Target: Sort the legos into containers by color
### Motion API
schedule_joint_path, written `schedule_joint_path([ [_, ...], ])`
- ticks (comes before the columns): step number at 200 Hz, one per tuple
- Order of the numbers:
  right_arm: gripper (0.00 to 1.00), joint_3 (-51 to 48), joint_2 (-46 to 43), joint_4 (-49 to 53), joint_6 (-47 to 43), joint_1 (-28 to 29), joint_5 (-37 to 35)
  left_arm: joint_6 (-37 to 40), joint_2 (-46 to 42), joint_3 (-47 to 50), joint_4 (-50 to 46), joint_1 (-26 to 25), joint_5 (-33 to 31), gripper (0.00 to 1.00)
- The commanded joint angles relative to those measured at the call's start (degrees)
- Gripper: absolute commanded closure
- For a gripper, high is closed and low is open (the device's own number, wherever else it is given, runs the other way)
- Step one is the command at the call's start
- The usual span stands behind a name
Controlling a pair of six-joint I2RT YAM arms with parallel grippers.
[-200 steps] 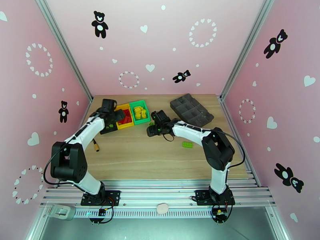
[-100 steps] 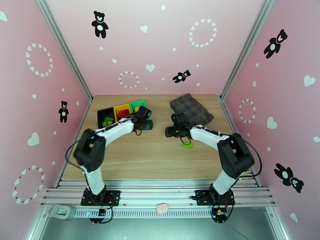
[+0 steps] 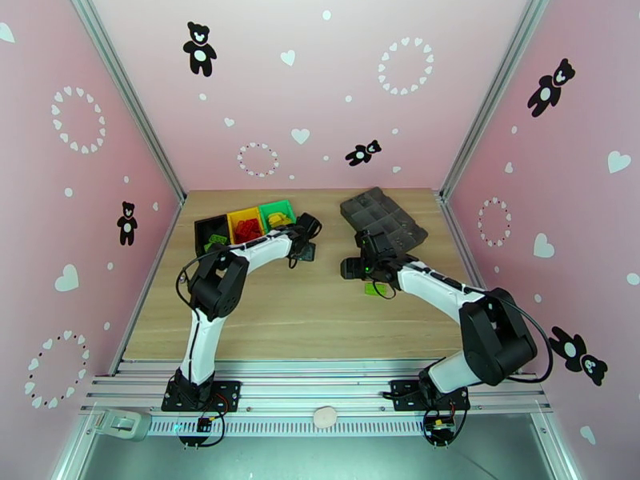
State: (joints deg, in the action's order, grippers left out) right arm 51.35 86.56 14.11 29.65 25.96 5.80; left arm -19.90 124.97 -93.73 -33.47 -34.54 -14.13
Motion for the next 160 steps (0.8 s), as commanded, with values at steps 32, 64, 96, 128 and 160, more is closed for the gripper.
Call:
schedule_joint_path([
  [32, 0.27, -0.87, -2.06, -0.32, 0.5, -0.05, 0.79, 1.82, 4.89, -7.05, -2.51, 0.08, 2.16, 0.5],
  [64, 0.27, -0.9, -2.89, 0.31, 0.31, -0.03, 0.19, 1.75, 6.59, -9.03, -3.52, 0.09, 2.13, 0.54],
  [96, 0.27, -0.82, -3.44, 0.31, 0.32, -0.04, 0.17, 1.45, 6.82, -9.27, -3.81, -0.01, 2.07, 0.6],
  [128, 0.27, -0.78, -3.51, 0.26, 0.41, -0.08, 0.26, 1.37, 4.9, -8.63, -3.99, -0.59, 1.56, 0.68],
  [160, 0.29, -0.65, -3.42, -0.19, 0.36, -0.03, 1.49, 1.8, -1.55, -4.71, -3.27, -1.2, 0.2, 0.7],
])
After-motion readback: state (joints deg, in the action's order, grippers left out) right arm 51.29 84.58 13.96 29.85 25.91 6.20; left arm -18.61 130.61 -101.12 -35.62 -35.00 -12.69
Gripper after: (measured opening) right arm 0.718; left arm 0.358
